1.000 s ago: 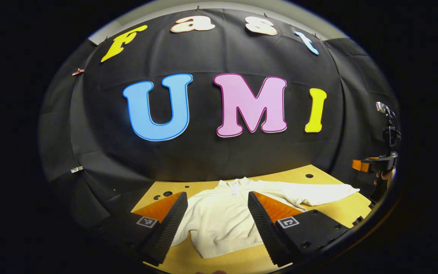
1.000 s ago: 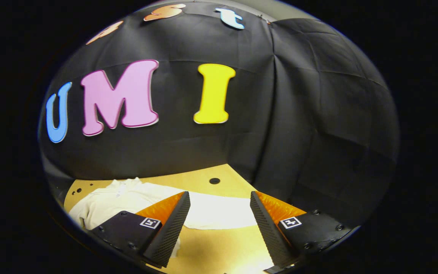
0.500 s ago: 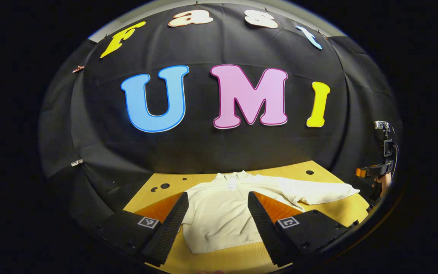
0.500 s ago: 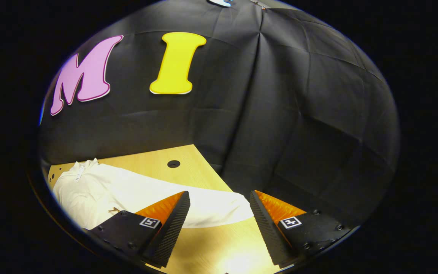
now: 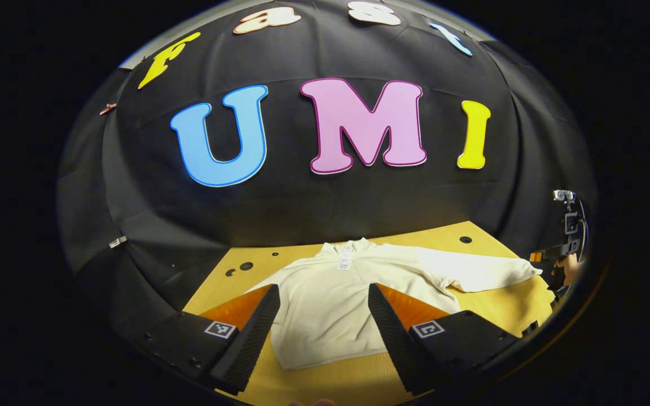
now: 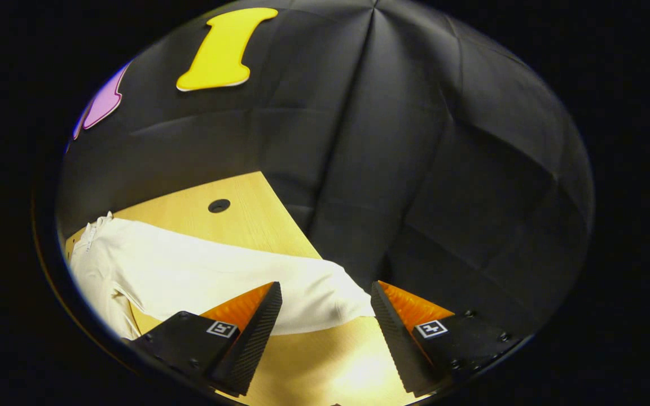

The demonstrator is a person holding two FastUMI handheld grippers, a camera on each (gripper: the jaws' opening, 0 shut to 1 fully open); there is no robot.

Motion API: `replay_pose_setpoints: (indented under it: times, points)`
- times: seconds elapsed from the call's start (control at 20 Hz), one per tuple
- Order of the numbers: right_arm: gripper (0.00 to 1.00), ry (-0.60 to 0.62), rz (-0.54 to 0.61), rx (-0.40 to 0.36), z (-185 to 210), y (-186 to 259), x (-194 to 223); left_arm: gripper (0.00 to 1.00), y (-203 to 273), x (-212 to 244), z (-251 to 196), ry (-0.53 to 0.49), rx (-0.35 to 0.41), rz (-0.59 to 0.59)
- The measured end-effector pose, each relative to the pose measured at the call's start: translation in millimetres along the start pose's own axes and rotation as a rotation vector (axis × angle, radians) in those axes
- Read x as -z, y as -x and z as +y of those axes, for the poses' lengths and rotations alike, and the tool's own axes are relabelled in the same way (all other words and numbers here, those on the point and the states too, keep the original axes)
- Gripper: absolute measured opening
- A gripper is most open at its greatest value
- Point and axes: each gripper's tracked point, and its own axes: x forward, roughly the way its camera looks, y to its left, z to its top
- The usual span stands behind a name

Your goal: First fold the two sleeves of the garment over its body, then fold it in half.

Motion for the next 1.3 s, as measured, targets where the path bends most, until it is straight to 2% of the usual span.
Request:
replay_pose_setpoints:
  times: [0.25,0.35,0.55,0.65,0.7,0.75,0.8,0.85,0.95,1.0,1.05,1.1,1.2,1.3]
  points:
    - [0.98,0.014,0.108,0.012,-16,-35,34,0.99,-9,-3,4,0.033,-0.022,0.006]
    - [0.98,0.036,0.144,-0.016,-13,-41,47,0.99,-12,1,5,0.045,-0.031,0.018]
    - [0.98,-0.003,0.101,-0.032,-11,-39,45,0.99,-16,1,2,0.055,-0.026,0.026]
    - [0.97,0.018,0.083,-0.039,-10,-39,44,0.99,-18,1,1,0.055,-0.026,0.023]
    - [0.94,0.018,0.081,-0.042,-7,-39,43,0.99,-17,1,-1,0.053,-0.025,0.023]
    - [0.76,0.035,0.081,-0.052,0,-36,44,0.99,-17,0,-3,0.053,-0.021,0.022]
    - [0.74,0.066,0.073,-0.061,8,-36,44,0.99,-17,2,-5,0.054,-0.015,0.024]
    - [0.47,0.103,0.066,-0.061,13,-36,45,0.99,-16,3,-6,0.055,-0.013,0.027]
    - [0.28,0.158,0.058,-0.042,16,-35,44,0.99,-15,5,-5,0.060,-0.018,0.033]
    - [0.23,0.156,0.061,-0.032,18,-34,43,0.99,-14,5,-5,0.062,-0.018,0.034]
    - [0.12,0.132,0.074,-0.042,21,-36,44,0.99,-14,5,-4,0.063,-0.020,0.036]
    - [0.15,0.104,0.085,-0.070,27,-34,42,0.99,-11,6,-2,0.064,-0.024,0.037]
    - [0.08,0.099,0.103,-0.090,28,-31,44,0.99,-11,7,2,0.070,-0.031,0.040]
    - [0.08,0.129,0.106,-0.093,32,-28,42,0.99,-9,8,6,0.075,-0.042,0.040]
